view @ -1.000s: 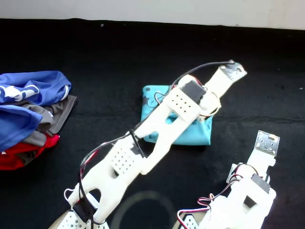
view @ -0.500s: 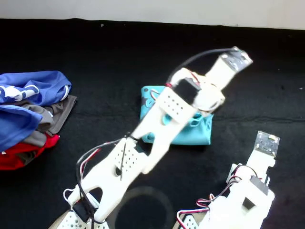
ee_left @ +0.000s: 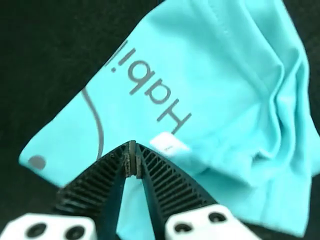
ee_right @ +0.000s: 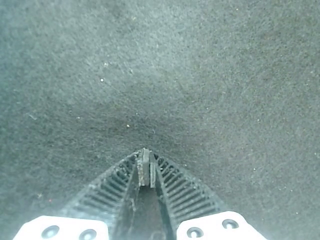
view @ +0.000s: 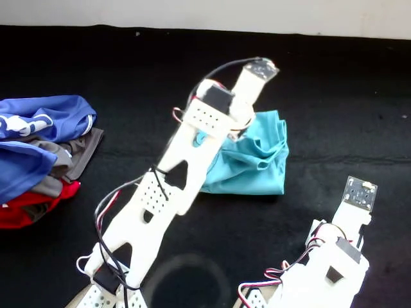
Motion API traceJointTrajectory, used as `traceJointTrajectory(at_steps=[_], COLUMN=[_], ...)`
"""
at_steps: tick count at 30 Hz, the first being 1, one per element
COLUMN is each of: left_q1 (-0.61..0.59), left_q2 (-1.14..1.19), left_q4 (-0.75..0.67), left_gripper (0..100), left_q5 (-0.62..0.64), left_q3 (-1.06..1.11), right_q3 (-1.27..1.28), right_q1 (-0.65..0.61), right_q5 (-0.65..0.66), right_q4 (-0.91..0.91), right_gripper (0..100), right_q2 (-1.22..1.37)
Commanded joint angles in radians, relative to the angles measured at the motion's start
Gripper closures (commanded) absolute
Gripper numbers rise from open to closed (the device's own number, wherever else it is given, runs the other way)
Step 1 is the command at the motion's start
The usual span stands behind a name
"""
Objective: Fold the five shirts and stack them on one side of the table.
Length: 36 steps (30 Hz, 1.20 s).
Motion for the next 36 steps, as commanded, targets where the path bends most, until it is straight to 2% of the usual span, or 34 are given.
traceJointTrajectory(at_steps=[1, 7, 19, 24, 29, 36], left_q1=[0.067, 0.206, 0.274, 0.225, 0.176, 0.291], left_q2=[0.01, -0.007, -0.289, -0.242, -0.148, -0.13], left_q4=[-0.028, 0.163, 0.167, 0.106, 0.018, 0.17], left_gripper=[99, 99, 99, 99, 99, 99], left_q5=[0.009, 0.009, 0.009, 0.005, 0.008, 0.012], left_q3=[-0.001, -0.012, 0.035, 0.165, 0.17, 0.177], right_q3=[0.013, 0.013, 0.004, 0.005, 0.012, 0.012], right_q1=[0.001, 0.004, 0.012, 0.01, 0.002, 0.001], right_q5=[0.005, 0.005, 0.005, 0.005, 0.006, 0.006], right_q4=[-0.022, -0.024, -0.021, -0.021, -0.022, -0.022], right_gripper=[99.1, 99.1, 99.1, 99.1, 99.1, 99.1], right_q2=[-0.001, -0.001, -0.002, -0.002, -0.002, -0.002])
